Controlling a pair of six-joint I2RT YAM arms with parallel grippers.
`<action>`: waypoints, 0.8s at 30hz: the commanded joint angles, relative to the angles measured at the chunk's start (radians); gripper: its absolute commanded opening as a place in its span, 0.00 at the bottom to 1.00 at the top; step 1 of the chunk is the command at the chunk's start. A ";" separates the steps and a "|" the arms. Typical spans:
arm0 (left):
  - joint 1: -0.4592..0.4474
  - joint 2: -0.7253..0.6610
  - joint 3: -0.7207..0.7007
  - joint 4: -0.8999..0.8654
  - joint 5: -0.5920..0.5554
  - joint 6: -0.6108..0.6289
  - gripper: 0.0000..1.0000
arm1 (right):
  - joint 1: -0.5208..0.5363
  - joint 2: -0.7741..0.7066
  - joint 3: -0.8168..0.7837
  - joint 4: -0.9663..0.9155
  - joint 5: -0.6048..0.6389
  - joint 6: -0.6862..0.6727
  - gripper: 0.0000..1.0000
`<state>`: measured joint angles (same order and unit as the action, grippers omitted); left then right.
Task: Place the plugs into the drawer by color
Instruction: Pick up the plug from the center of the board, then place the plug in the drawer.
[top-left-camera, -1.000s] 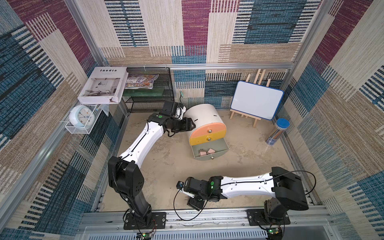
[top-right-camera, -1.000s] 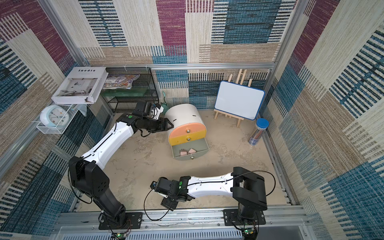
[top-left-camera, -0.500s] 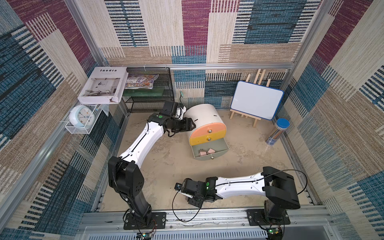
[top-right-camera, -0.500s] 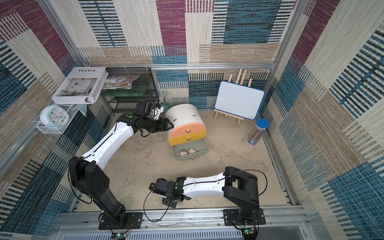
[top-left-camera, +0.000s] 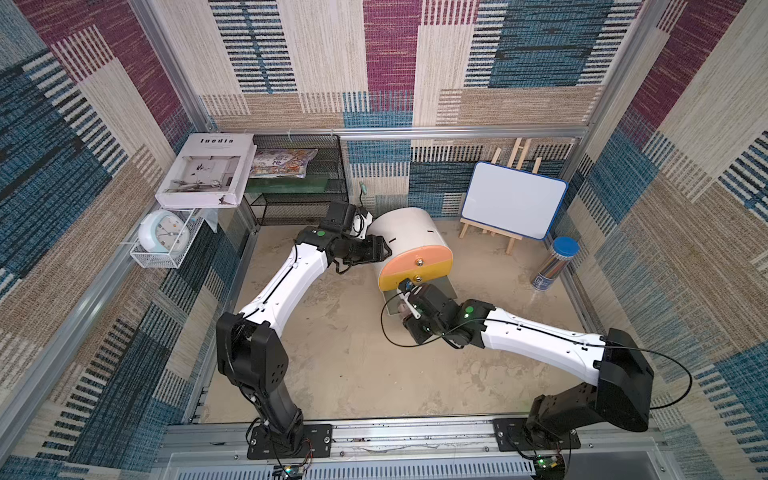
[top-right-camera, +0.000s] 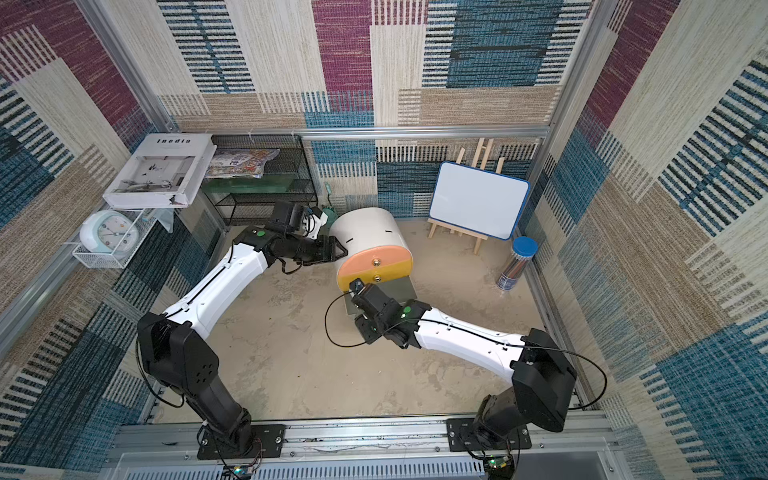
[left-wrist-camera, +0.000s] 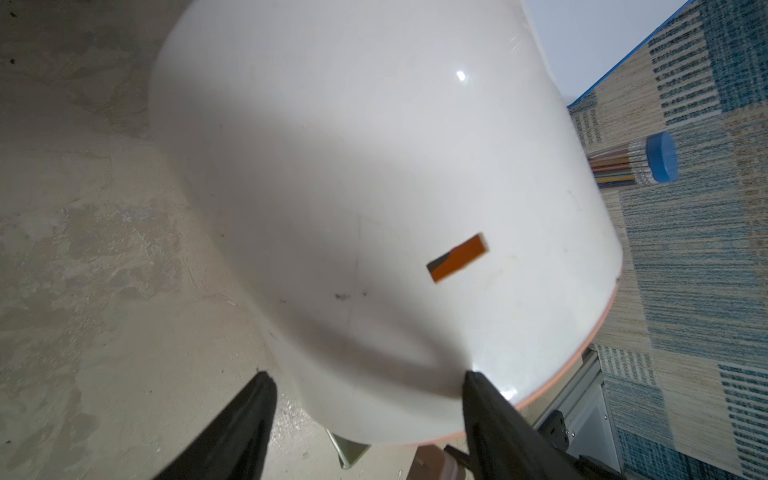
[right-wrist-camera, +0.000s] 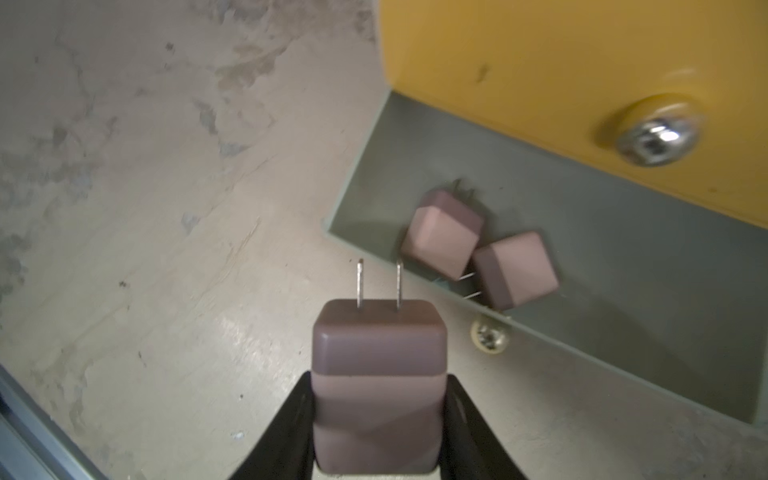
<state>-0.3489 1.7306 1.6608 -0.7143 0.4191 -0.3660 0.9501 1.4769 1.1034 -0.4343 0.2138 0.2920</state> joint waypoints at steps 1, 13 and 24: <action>0.000 0.011 0.004 0.009 -0.006 0.009 0.75 | -0.033 0.015 0.026 0.048 -0.014 0.053 0.32; -0.001 0.012 0.001 0.006 -0.007 0.007 0.74 | -0.069 0.165 0.114 0.127 -0.037 0.058 0.34; -0.001 0.012 -0.001 0.009 -0.008 0.004 0.74 | -0.071 0.261 0.141 0.154 -0.147 0.052 0.37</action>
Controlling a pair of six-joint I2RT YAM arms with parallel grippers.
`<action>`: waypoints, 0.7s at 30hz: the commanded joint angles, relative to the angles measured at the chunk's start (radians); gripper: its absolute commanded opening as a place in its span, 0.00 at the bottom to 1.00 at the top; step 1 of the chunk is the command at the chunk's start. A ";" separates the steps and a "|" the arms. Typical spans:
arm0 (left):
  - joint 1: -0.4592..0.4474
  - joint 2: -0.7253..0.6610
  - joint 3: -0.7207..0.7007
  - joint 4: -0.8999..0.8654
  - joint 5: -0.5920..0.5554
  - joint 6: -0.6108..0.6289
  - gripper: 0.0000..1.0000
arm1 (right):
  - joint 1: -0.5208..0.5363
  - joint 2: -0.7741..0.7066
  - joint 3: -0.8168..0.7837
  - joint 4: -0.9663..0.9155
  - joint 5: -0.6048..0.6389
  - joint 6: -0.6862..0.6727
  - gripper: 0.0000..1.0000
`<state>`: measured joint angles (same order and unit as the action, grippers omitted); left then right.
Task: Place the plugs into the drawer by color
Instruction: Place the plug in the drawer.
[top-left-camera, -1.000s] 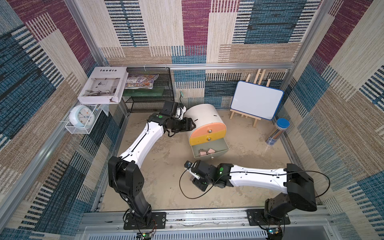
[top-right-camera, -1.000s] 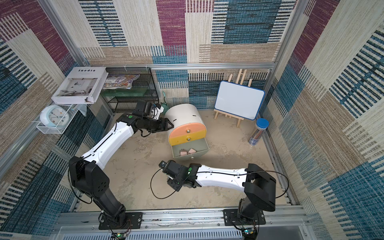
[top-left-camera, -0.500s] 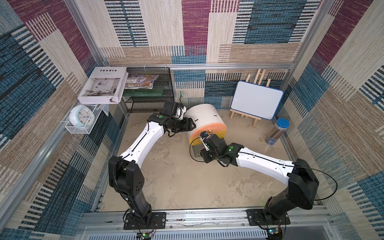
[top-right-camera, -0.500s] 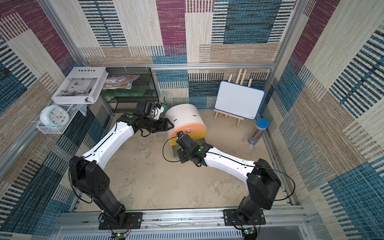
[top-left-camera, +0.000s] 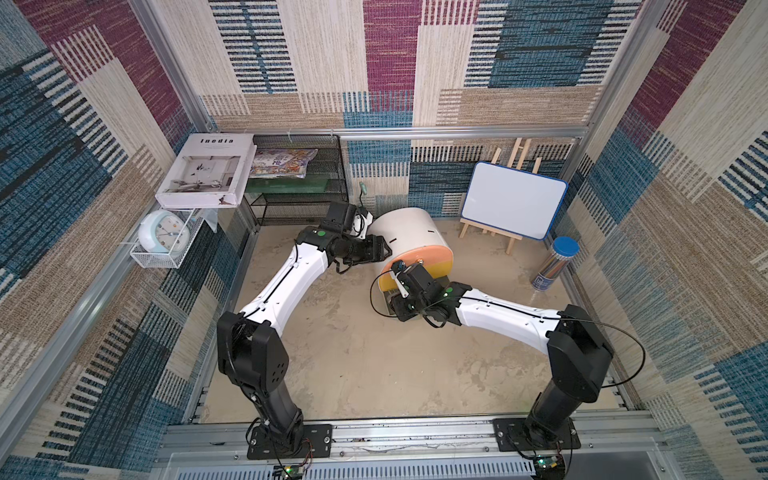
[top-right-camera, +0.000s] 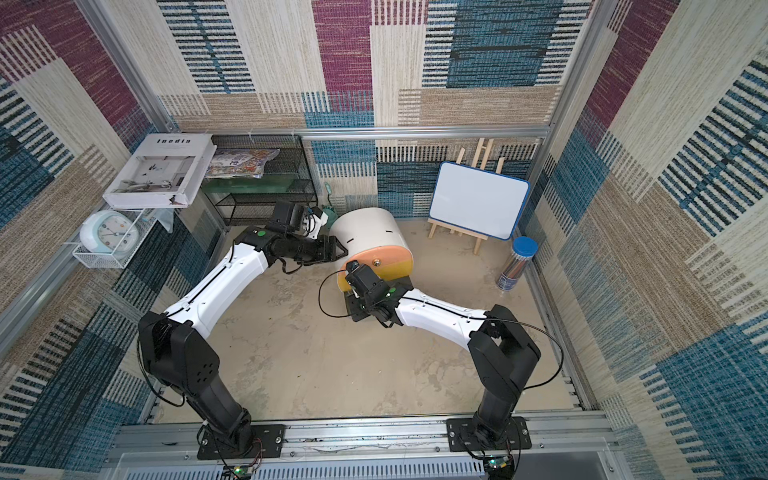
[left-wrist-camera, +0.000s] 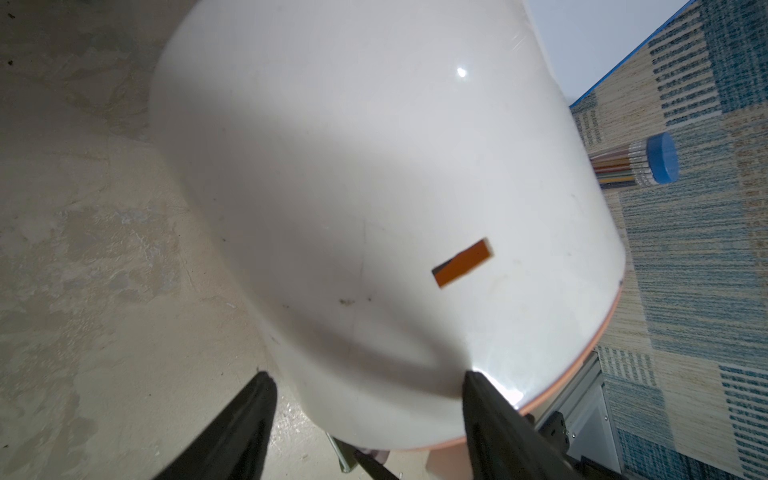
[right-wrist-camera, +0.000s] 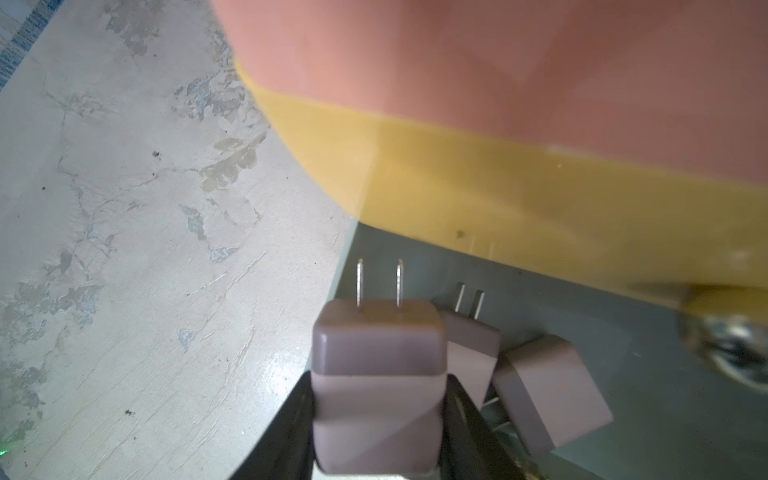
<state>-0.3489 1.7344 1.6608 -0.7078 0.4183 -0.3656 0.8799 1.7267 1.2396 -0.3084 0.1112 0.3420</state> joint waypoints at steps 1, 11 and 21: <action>-0.001 0.009 -0.001 0.001 -0.006 0.004 0.75 | -0.001 0.017 0.003 0.033 -0.052 0.000 0.38; -0.001 0.009 0.009 -0.007 -0.028 0.017 0.74 | -0.007 -0.030 0.001 0.008 -0.075 -0.051 0.61; 0.001 0.024 0.065 -0.031 -0.116 0.046 0.74 | -0.007 -0.419 -0.393 0.224 0.020 0.001 0.62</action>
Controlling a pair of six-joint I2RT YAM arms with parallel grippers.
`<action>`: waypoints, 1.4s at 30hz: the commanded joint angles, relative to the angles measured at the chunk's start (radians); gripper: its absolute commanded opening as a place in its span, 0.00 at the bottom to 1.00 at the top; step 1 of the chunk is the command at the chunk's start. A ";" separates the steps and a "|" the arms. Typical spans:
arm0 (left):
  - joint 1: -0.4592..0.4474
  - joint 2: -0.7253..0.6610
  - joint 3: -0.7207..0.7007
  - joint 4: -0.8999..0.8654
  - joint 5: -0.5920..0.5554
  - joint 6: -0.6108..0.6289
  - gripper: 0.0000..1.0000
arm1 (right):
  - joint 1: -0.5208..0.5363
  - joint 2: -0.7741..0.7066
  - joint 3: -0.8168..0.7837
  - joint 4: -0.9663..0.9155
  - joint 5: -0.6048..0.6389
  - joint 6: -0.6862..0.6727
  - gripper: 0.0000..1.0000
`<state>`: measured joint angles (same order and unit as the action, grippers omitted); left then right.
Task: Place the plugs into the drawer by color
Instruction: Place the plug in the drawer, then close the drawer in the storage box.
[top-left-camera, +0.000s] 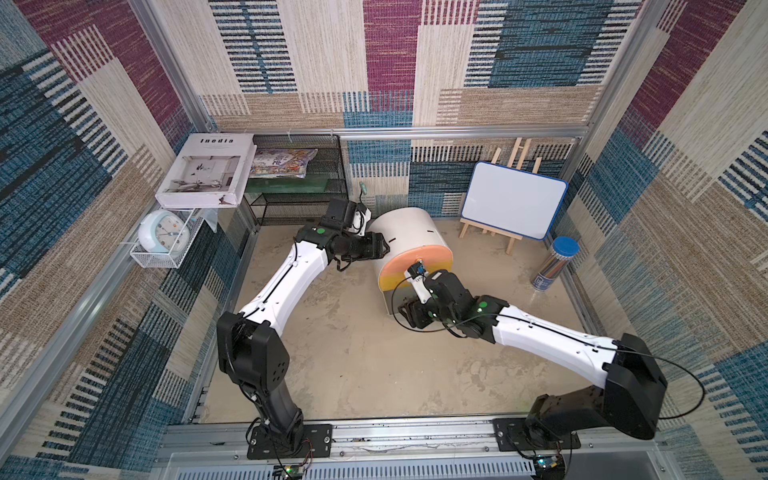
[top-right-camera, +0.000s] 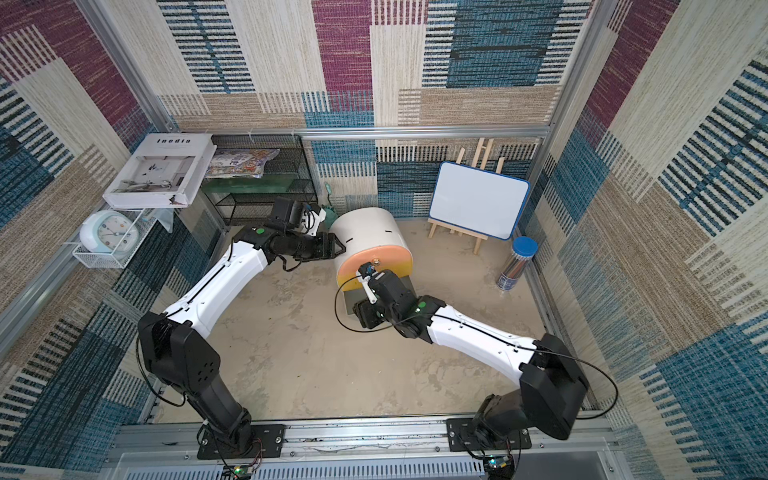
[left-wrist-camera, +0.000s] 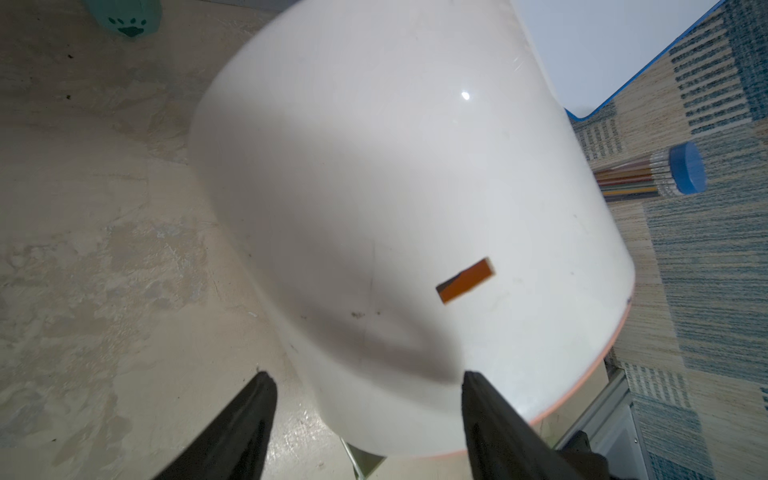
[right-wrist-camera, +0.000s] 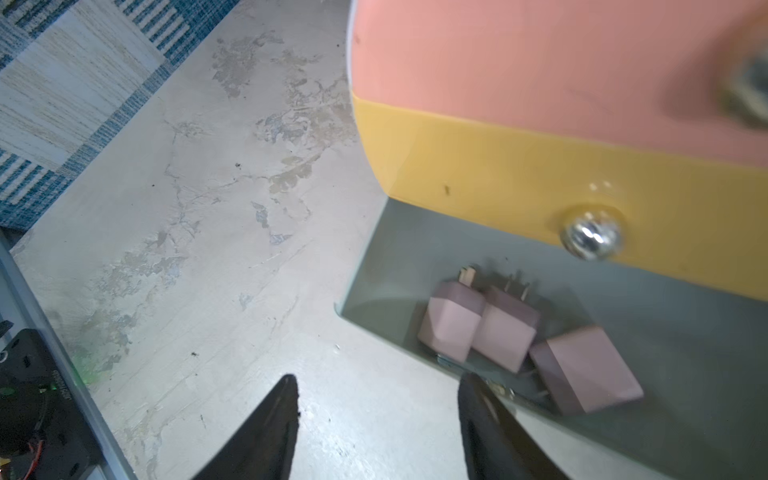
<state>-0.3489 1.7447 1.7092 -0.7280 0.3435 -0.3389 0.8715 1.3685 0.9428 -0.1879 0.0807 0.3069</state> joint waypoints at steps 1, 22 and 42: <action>0.001 0.023 0.028 -0.018 -0.048 0.023 0.74 | 0.001 -0.090 -0.151 0.134 0.064 0.054 0.61; 0.004 0.081 0.080 -0.040 -0.028 0.026 0.70 | 0.001 0.063 -0.413 0.603 0.244 0.066 0.41; -0.020 0.257 0.361 -0.116 -0.002 0.005 0.71 | 0.001 0.109 -0.452 0.766 0.316 0.098 0.38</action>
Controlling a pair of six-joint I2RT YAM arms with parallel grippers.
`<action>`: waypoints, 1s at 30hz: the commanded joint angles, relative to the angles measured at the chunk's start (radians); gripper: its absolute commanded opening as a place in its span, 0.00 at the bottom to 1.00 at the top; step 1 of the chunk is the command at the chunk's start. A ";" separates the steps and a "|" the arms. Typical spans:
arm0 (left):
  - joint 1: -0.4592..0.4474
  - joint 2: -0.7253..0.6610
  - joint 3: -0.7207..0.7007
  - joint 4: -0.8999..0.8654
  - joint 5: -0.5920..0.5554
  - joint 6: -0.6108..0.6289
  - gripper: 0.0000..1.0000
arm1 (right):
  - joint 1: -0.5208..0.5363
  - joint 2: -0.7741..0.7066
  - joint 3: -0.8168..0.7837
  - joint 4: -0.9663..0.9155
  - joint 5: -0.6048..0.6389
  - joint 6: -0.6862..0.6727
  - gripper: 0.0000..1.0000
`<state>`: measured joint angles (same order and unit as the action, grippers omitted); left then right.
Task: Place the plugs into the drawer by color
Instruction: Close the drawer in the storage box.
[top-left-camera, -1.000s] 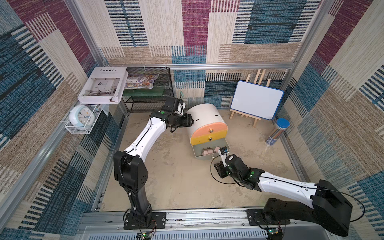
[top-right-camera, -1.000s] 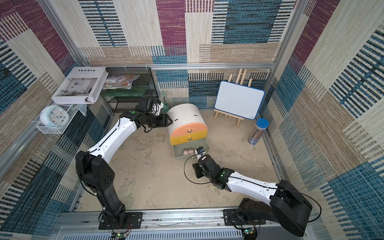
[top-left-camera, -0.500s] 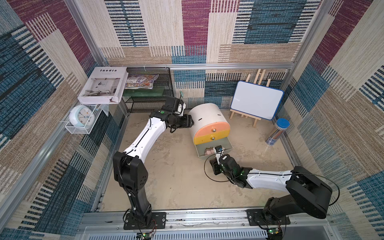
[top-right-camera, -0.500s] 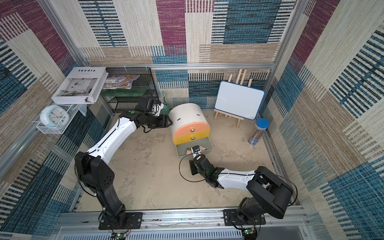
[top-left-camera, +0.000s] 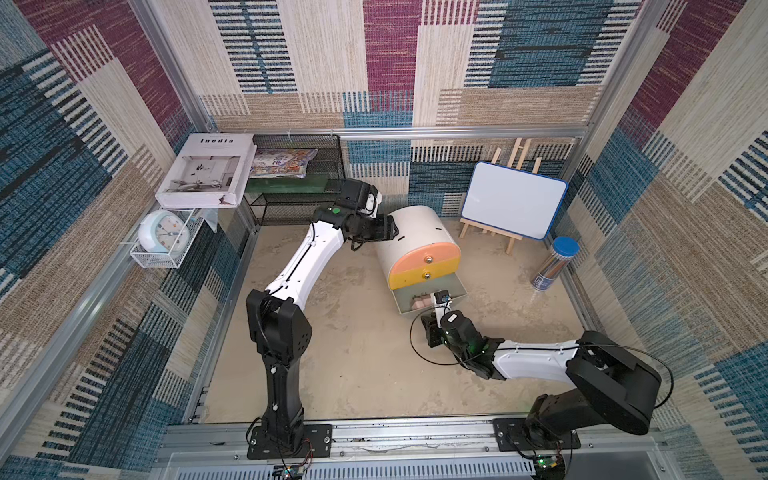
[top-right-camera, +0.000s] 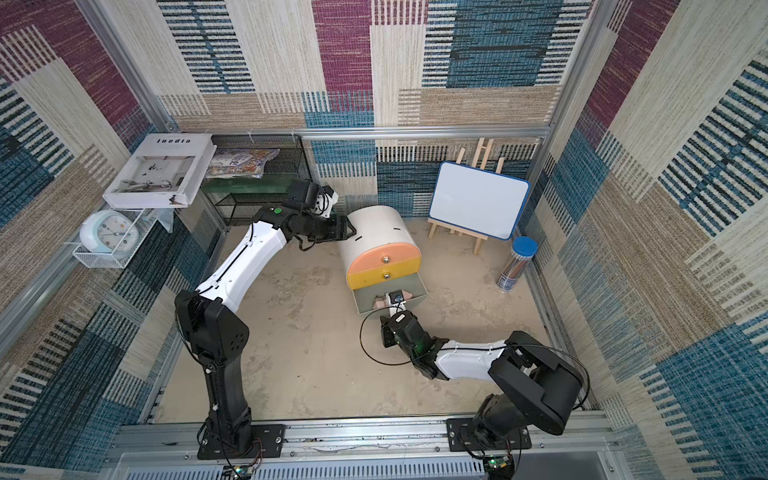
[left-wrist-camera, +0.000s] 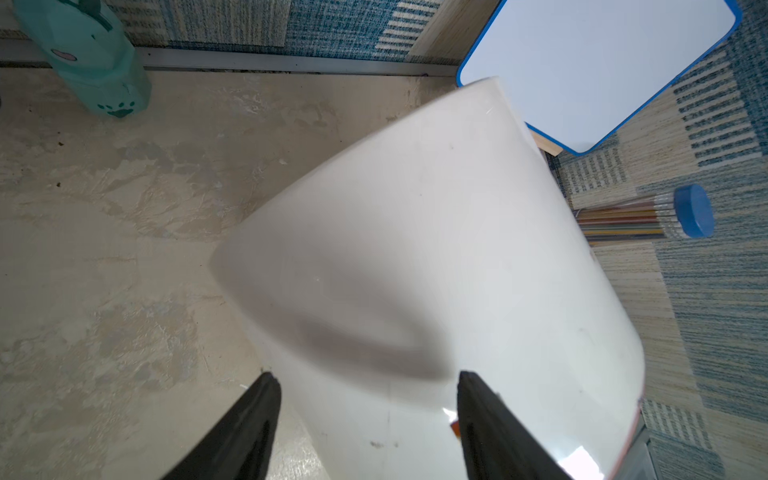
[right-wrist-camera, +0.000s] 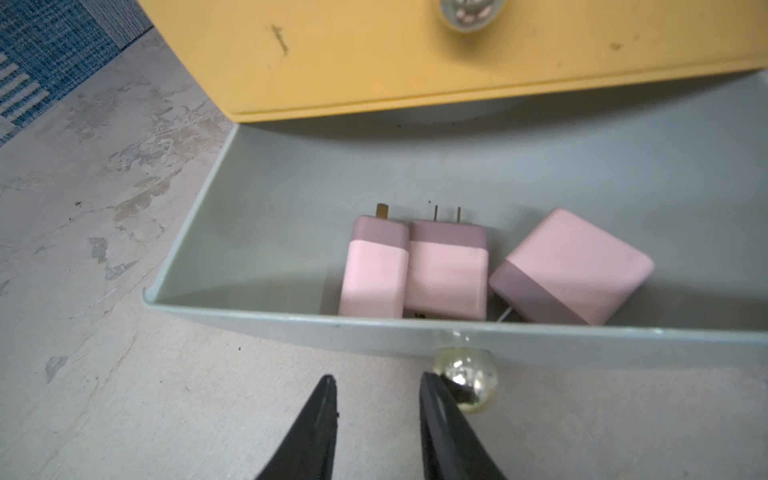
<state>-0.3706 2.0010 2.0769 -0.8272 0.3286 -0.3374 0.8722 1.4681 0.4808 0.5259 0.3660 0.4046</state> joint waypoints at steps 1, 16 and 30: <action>0.001 -0.001 -0.012 -0.016 0.013 0.006 0.71 | 0.001 0.020 0.016 0.061 0.035 -0.004 0.38; -0.001 -0.013 -0.074 -0.016 0.019 0.031 0.71 | -0.001 0.140 0.139 0.119 0.113 -0.039 0.36; -0.001 -0.039 -0.120 0.003 0.013 0.028 0.71 | -0.054 0.308 0.292 0.211 0.090 -0.076 0.37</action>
<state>-0.3695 1.9678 1.9598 -0.7948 0.3378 -0.3252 0.8261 1.7634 0.7544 0.6701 0.4618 0.3420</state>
